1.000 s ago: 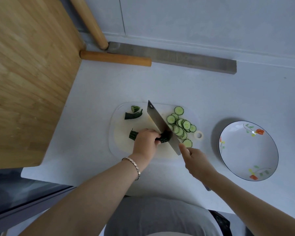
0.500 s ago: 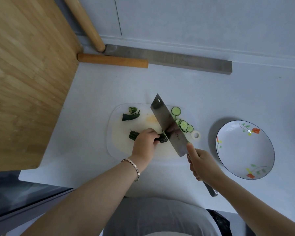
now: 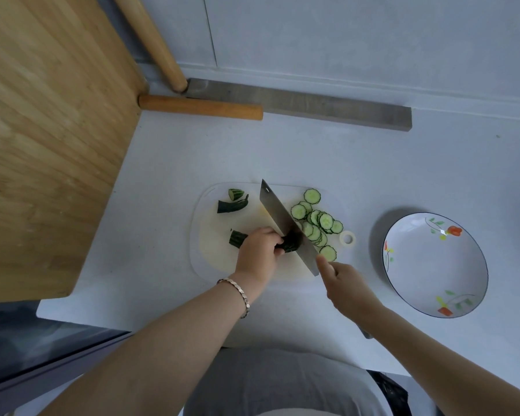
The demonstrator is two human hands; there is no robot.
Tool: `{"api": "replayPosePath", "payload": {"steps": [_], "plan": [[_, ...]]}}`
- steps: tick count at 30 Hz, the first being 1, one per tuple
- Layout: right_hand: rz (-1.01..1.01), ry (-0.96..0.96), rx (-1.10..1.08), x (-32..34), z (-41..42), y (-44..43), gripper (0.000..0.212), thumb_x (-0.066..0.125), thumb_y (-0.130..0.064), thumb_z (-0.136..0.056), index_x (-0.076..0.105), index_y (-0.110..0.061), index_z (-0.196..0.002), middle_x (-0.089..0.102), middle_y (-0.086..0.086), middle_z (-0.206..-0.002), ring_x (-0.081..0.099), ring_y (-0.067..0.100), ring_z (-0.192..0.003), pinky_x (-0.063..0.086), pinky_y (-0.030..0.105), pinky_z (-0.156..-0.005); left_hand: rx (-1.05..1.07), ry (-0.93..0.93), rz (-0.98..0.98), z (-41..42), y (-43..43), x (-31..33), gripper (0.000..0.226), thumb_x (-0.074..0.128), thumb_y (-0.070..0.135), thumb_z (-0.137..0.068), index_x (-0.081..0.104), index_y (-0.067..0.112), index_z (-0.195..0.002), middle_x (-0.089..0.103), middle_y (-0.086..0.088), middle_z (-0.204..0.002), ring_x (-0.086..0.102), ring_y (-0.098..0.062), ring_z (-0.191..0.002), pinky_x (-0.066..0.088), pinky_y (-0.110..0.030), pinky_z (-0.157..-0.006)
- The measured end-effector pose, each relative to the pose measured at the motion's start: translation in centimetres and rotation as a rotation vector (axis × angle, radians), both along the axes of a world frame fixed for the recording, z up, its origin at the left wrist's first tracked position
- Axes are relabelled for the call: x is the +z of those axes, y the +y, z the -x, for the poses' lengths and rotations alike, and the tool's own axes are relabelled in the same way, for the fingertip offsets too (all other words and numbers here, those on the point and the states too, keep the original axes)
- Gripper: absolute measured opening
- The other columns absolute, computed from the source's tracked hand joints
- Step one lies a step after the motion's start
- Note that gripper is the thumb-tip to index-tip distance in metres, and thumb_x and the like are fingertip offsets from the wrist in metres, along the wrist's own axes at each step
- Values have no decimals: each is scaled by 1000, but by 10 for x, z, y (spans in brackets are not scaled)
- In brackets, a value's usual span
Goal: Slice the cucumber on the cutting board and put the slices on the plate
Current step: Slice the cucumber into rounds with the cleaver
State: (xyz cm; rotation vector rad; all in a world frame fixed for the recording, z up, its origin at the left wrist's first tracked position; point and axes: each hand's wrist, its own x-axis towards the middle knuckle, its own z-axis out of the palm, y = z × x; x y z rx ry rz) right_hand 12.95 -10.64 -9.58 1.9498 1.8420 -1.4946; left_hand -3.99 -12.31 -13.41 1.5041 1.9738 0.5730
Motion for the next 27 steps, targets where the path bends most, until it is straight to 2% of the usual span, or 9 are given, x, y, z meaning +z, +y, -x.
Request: {"api": "replayPosePath", "payload": {"steps": [5, 9, 14, 17, 21, 27], "plan": [[23, 43, -91, -8, 1, -4, 48, 34, -52, -92, 37, -12, -67, 40, 9, -61, 35, 22, -57, 33, 31, -59, -11, 40, -67, 3, -3, 3, 16, 68, 5, -75, 68, 3, -91, 67, -12, -92, 59, -29, -87, 48, -34, -75], [116, 126, -184, 2, -4, 1, 46, 37, -53, -92, 37, -12, -70, 36, 5, -55, 31, 18, -47, 28, 23, -46, 12, 76, -113, 6, -7, 6, 15, 68, 5, -76, 70, 3, -90, 69, -12, -91, 60, -29, -86, 42, -27, -72], [123, 160, -168, 12, -11, 1, 46, 38, -52, -92, 34, -13, -69, 32, 0, -48, 25, 16, -42, 23, 22, -44, -5, 72, -107, 6, -5, 5, 13, 67, 3, -76, 70, 2, -89, 70, -14, -88, 60, -31, -84, 48, -35, -73], [63, 120, -105, 12, -11, 2, 48, 37, -52, -92, 35, -14, -64, 35, -6, -42, 30, 16, -42, 27, 24, -49, -13, 76, -100, 6, -5, 4, 14, 67, 4, -76, 70, 2, -89, 70, -13, -88, 60, -31, -84, 49, -36, -73], [11, 81, -42, 10, -10, 1, 47, 36, -54, -92, 33, -16, -65, 30, 3, -55, 27, 18, -50, 26, 32, -55, -12, 75, -92, 6, -5, 4, 15, 66, 5, -77, 70, 2, -91, 70, -14, -90, 59, -30, -85, 50, -37, -74], [18, 29, -27, 2, 0, -1, 48, 34, -54, -93, 37, -13, -67, 37, 5, -58, 33, 21, -55, 31, 30, -55, -18, 83, -74, 5, -3, 3, 12, 66, 3, -76, 70, 0, -87, 69, -15, -86, 59, -33, -83, 50, -38, -70]]}}
